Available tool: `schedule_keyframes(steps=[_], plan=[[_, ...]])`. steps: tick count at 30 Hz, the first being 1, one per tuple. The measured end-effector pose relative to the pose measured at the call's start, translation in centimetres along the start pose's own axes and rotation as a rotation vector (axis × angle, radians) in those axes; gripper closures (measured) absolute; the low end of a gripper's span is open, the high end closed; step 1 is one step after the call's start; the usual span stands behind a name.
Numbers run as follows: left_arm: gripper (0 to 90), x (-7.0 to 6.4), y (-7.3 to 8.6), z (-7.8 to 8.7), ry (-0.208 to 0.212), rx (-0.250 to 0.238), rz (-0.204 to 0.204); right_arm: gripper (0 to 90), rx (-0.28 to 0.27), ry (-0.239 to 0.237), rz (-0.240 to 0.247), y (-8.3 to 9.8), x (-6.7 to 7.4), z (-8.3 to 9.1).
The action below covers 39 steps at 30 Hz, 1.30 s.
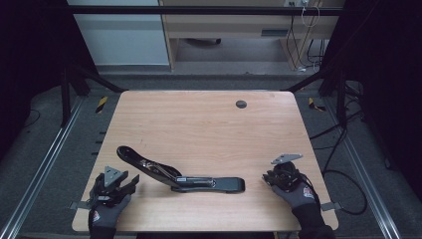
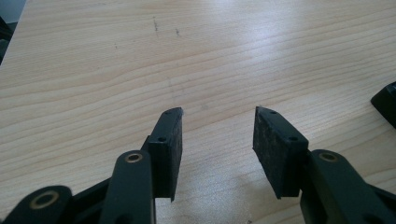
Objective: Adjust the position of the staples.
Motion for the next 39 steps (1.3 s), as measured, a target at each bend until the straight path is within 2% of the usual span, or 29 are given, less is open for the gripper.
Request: schedule_keyframes(steps=[1,2,8,9,10,18,19,32,39], plan=[[52.2,0.0,0.0,0.0,-0.001,0.001,0.000,73.7,0.006,0.000,-0.015,0.0,0.1,-0.1],[52.1,0.0,0.0,0.0,0.001,0.001,0.003,73.7,0.008,0.003,-0.005,0.0,0.0,-0.3],[51.8,0.0,0.0,-0.1,0.002,0.005,0.001,74.5,0.031,0.002,-0.038,0.3,0.2,-0.7],[51.8,0.0,0.0,-0.1,0.001,0.005,0.003,75.0,0.034,0.005,-0.022,0.3,0.1,-0.8],[51.8,0.0,0.0,-0.1,0.002,0.005,0.004,75.9,0.037,0.002,-0.034,0.3,0.2,-0.8],[51.7,0.0,0.0,-0.1,0.002,0.004,0.004,78.2,0.045,-0.007,-0.036,0.2,0.4,-0.7],[51.7,0.0,0.0,-0.1,0.003,0.004,0.003,78.3,0.041,-0.001,-0.016,0.1,0.3,-0.6],[51.1,-0.1,0.0,-0.1,0.007,0.007,0.008,78.4,-0.030,-0.041,0.040,-2.1,1.0,1.4],[51.0,-0.1,0.0,-0.2,0.009,0.009,0.006,78.4,-0.060,-0.098,0.090,-3.6,2.1,1.8]])
Point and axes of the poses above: each handheld gripper's, and its own axes: z roughly backward along the jaws, y roughly out of its underside, x roughly to its left, the point moved 1 cm from there along -z, roughly forward along the jaws, and after that the axes turned 10 degrees about -z, right-handed, at the moved point
